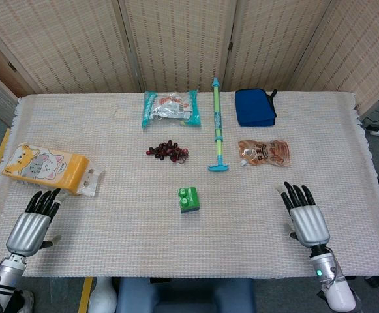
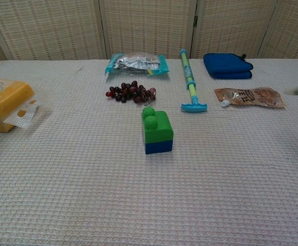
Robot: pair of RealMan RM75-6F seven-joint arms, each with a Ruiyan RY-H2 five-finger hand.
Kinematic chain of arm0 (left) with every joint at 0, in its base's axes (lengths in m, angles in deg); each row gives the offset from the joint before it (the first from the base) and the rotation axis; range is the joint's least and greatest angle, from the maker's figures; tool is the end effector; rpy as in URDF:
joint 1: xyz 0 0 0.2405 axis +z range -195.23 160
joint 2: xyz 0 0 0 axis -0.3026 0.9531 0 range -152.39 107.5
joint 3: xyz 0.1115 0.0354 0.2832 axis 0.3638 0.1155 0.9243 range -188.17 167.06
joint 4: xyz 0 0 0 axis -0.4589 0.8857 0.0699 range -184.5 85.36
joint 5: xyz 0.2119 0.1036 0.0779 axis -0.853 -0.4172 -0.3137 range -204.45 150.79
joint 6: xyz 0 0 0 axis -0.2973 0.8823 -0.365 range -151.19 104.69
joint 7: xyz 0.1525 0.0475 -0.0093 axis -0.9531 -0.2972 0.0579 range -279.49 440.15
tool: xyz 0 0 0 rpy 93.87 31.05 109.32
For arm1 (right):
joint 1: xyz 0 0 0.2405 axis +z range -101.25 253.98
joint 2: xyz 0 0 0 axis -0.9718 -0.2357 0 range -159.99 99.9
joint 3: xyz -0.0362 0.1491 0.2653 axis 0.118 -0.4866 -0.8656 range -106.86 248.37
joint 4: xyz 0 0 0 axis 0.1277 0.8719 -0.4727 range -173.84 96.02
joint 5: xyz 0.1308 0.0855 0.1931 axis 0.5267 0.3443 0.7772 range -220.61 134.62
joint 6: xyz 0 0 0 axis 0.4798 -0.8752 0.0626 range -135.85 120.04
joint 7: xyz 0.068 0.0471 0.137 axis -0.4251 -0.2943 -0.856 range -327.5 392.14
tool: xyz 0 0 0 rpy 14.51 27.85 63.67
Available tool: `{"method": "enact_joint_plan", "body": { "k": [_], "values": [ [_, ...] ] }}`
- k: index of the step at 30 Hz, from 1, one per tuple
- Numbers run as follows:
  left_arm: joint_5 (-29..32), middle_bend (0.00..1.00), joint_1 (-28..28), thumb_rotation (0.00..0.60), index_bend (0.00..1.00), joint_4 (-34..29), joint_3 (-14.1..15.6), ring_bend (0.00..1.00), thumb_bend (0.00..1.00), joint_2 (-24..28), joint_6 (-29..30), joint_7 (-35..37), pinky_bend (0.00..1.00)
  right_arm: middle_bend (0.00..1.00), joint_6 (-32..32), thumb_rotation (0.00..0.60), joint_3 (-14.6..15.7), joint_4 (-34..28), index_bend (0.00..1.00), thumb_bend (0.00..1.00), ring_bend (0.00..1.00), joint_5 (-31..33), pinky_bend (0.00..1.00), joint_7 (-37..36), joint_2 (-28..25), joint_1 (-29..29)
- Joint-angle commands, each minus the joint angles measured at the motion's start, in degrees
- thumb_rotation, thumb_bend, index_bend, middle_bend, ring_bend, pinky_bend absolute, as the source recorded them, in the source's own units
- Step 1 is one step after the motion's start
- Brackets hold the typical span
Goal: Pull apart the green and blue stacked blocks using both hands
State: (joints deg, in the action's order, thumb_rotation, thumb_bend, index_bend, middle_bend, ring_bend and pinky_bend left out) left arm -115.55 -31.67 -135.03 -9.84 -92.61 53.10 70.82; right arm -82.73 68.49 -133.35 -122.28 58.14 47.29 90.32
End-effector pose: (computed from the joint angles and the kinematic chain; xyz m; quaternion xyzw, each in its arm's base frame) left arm -0.3610 0.2469 0.0835 -0.7113 -0.3206 -0.3240 0.5351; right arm -0.3174 -0.2470 0.0305 0.6875 -0.3547 0.3079 0.5539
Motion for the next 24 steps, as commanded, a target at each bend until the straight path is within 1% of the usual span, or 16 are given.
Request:
{"method": "enact_joint_plan", "body": {
  "k": [1,4,7,10,11,14,16,19,22,24],
  "values": [
    [-0.04,0.00,-0.09,0.600,0.00,0.09,0.05,0.00,0.19,-0.14,-0.18,0.00,0.00,0.00,0.05,0.600,0.05,0.00,0.00,0.34,0.00,-0.06,0.00,-0.07,-0.01,0.00],
    [-0.87,0.00,-0.30,0.600,0.00,0.29,0.24,0.00,0.19,-0.26,-0.08,1.20,0.00,0.00,-0.10,0.600,0.14,-0.18,0.00,0.34,0.00,-0.32,0.00,-0.23,-0.16,-0.07],
    [-3.96,0.00,-0.67,0.600,0.00,1.11,0.64,0.00,0.19,-1.23,1.64,7.44,0.00,0.00,-0.79,0.600,0.35,-0.72,0.00,0.34,0.00,-1.29,0.00,-0.79,-0.54,-0.31],
    [-6.31,0.07,-0.90,0.600,0.03,3.57,0.30,0.00,0.19,-4.38,4.48,14.90,0.00,0.00,-2.25,0.600,0.65,-1.70,0.00,0.34,0.00,-2.78,0.00,-2.07,-1.42,-0.95],
    [-6.57,0.10,-1.06,0.600,0.05,4.68,-0.13,0.00,0.19,-6.08,5.32,17.59,0.00,0.00,-2.99,0.600,0.70,-2.04,0.00,0.34,0.00,-3.48,0.00,-2.60,-1.76,-1.22],
    [-5.79,0.15,-1.92,0.600,0.08,5.73,-1.47,0.00,0.19,-9.54,5.48,22.35,0.00,0.00,-4.17,0.600,0.91,-2.46,0.00,0.34,0.00,-4.86,0.00,-3.75,-2.36,-1.70],
    [-5.50,0.17,-3.35,0.600,0.09,5.18,-1.85,0.00,0.19,-10.81,3.62,24.78,0.00,0.00,-4.46,0.600,1.16,-3.00,0.00,0.34,0.00,-5.75,0.00,-5.11,-3.07,-1.87],
    [-6.11,0.17,-6.19,0.600,0.10,4.20,-2.07,0.00,0.19,-11.50,0.06,25.93,0.00,0.00,-5.09,0.600,1.03,-3.09,0.00,0.34,0.00,-6.43,0.00,-6.53,-3.84,-2.13],
    [-4.06,0.17,-8.32,0.600,0.11,3.17,-3.57,0.00,0.18,-13.49,-3.17,24.39,0.00,0.00,-5.15,0.600,0.64,-3.10,0.00,0.34,0.00,-6.10,0.00,-7.45,-4.23,-2.24],
    [-1.73,0.17,-9.67,0.600,0.11,1.14,-4.31,0.00,0.18,-14.50,-6.36,23.34,0.00,0.00,-4.92,0.600,0.34,-3.08,0.00,0.34,0.00,-5.75,0.00,-8.10,-4.54,-2.19]
  ]
}}
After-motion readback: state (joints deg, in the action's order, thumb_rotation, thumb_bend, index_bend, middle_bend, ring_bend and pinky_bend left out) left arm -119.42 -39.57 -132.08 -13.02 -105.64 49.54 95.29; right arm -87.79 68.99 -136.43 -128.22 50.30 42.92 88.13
